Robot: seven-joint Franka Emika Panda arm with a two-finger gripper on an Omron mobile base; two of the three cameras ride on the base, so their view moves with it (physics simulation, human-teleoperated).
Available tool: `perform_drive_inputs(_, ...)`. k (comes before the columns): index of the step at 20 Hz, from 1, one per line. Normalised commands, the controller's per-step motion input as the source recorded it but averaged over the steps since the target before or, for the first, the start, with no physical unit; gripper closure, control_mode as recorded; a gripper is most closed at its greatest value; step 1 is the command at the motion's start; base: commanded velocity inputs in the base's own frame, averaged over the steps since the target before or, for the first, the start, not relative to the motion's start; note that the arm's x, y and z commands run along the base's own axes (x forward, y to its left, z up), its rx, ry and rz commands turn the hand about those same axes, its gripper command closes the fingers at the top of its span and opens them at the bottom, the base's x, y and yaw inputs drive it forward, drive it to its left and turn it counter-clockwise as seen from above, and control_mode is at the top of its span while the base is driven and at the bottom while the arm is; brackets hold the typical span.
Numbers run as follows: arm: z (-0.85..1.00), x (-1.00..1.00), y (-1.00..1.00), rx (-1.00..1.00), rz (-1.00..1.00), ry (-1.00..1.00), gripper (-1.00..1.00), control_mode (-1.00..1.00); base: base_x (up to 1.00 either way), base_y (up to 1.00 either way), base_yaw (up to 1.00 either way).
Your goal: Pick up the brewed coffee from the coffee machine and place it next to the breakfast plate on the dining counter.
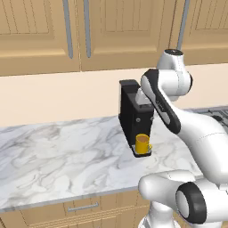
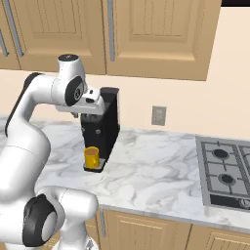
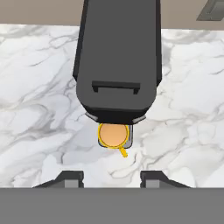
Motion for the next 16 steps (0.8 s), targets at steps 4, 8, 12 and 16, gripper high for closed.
perform_drive_inputs(4,-0.14,-0.14,-0.05,0.03,0.00,-0.21,-1.00,-1.00,0.00,0.00,0.00)
perform_drive_inputs(8,-0.70,-0.86,-0.74,0.14,0.06,-0.57,-1.00,-1.00,0.00,0.00,0.00)
perform_drive_inputs(12,-0.91,-0.71,-0.97,0.07,0.14,-0.33,-1.00,-1.00,0.00,0.00,0.00)
perform_drive_inputs(16,-0.99,0.06,-0.59,0.00,0.19,-0.04,-1.00,-1.00,0.00,0.00,0.00)
